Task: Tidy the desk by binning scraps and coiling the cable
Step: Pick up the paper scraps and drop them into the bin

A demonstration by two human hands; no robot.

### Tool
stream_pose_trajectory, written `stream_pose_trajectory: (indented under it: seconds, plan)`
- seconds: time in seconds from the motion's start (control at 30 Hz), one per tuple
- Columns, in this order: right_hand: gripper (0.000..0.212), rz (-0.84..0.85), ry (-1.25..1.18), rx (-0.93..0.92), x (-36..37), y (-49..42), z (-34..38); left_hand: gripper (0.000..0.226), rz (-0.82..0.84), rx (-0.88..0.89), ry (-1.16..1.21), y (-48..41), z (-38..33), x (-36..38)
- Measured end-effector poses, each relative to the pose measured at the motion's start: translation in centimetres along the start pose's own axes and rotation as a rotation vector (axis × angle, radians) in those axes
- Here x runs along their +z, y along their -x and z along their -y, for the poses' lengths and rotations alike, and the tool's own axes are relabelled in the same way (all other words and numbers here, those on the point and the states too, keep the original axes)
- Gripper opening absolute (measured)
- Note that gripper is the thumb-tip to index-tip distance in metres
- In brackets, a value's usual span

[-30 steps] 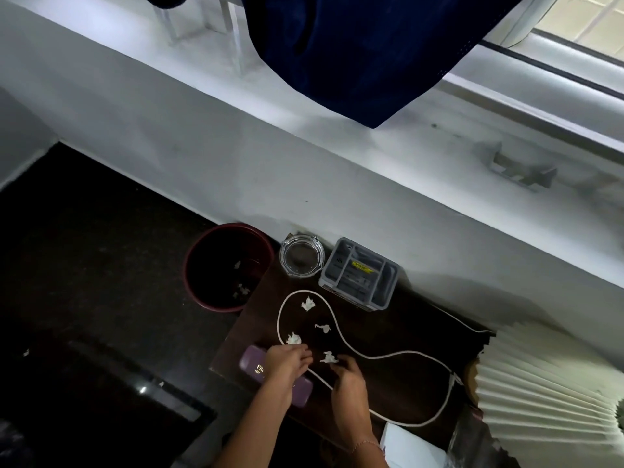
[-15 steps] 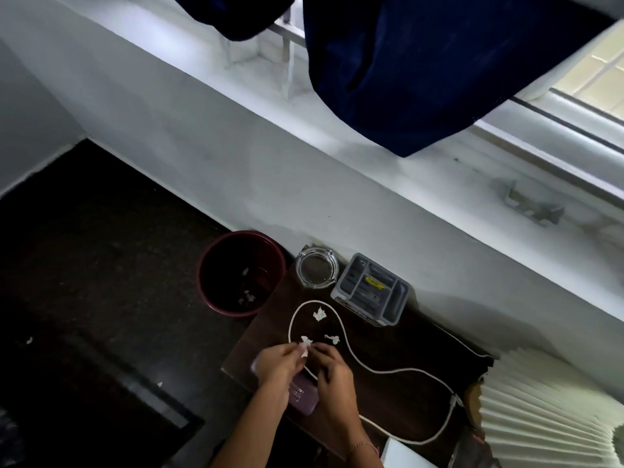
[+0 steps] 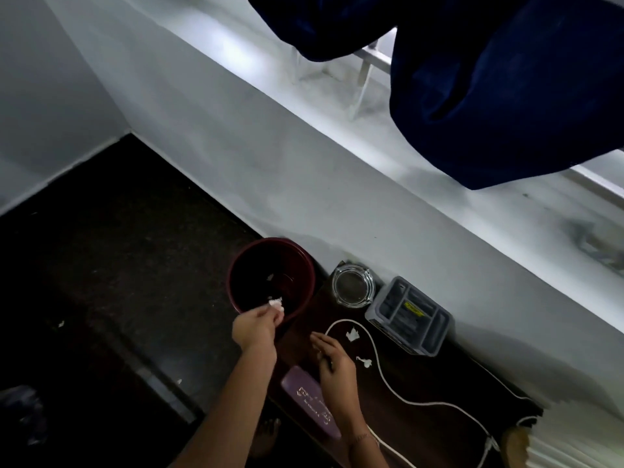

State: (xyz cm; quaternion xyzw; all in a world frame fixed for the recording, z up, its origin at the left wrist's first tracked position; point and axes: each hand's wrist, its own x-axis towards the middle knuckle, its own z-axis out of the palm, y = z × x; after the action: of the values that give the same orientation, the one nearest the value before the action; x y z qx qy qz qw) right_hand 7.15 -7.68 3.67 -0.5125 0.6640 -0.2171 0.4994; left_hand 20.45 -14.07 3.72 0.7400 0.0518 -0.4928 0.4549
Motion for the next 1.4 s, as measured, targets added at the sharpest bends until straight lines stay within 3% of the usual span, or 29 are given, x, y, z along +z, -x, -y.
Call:
stream_pose_trajectory:
  seconds: [0.23,0.53,0.97,1.17,1.4]
  plan:
    - [0.037,-0.114,-0.078,0.098,0.0,-1.5,-0.1,0.027,-0.021,-0.108,0.095,-3.2,-4.3,1.6]
    - [0.046,-0.231,0.177,0.350,-2.4,-1.7,-3.8,0.029,-0.013,-0.218,-0.027,-3.2,0.4,1.3]
    - [0.038,-0.150,0.286,0.414,-4.0,-2.5,-6.3,0.028,0.061,-0.265,-0.131,-1.8,3.9,2.7]
    - [0.027,-0.211,0.116,0.392,-4.8,-2.1,-6.6,0.028,0.076,-0.255,-0.157,-0.2,5.2,3.0]
    - [0.023,-0.262,-0.483,0.407,-4.5,-1.6,-4.6,0.023,0.209,-0.259,-0.272,3.4,7.7,3.4]
